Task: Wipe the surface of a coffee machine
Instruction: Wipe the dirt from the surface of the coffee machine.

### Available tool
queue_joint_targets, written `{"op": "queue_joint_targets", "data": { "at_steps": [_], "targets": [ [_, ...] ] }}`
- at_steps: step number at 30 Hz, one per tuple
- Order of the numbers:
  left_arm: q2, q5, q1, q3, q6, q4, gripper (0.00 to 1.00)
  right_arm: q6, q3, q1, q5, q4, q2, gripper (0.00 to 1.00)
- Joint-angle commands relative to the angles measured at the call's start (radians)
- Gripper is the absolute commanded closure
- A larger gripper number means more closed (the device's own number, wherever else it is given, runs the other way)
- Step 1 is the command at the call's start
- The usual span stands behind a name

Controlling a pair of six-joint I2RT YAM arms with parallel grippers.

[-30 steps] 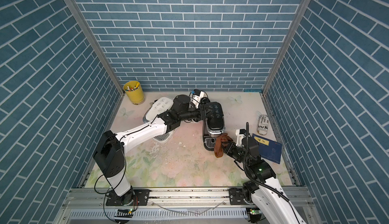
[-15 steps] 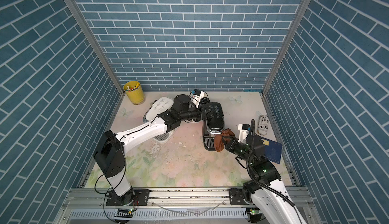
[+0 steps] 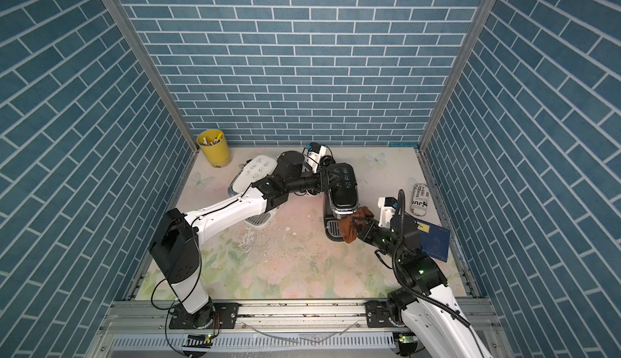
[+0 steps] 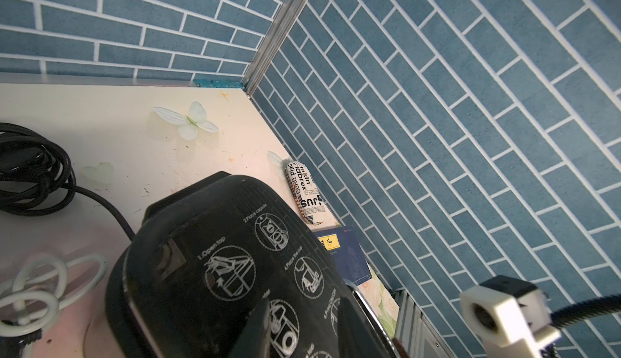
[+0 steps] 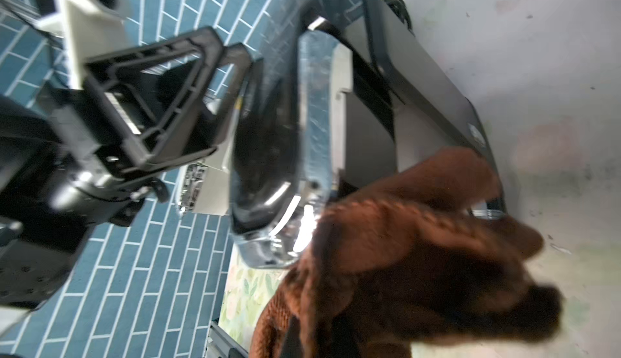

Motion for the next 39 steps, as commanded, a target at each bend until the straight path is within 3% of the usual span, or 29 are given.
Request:
{"op": "queue_joint_targets", "data": {
  "at_steps": [1,8,20,34,39],
  "targets": [
    [0.056,0.023,-0.011,-0.017,-0.005,-0.108,0.65,-0.02,0.024,0.033,-0.018,0.033,0.025,1.0],
    [0.054,0.023,-0.012,-0.027,-0.01,-0.108,0.65,-0.016,-0.074,0.072,0.046,0.075,0.048,1.0],
    [0.05,0.023,-0.012,-0.032,-0.011,-0.102,0.65,-0.036,0.034,0.24,0.129,0.126,0.083,1.0],
    [0.049,0.025,-0.011,-0.048,-0.011,-0.097,0.65,-0.116,-0.012,0.446,0.475,0.343,0.139,1.0],
    [0.052,0.028,-0.012,-0.044,-0.012,-0.097,0.65,-0.102,-0.027,0.465,0.602,0.289,0.138,1.0]
  ]
}}
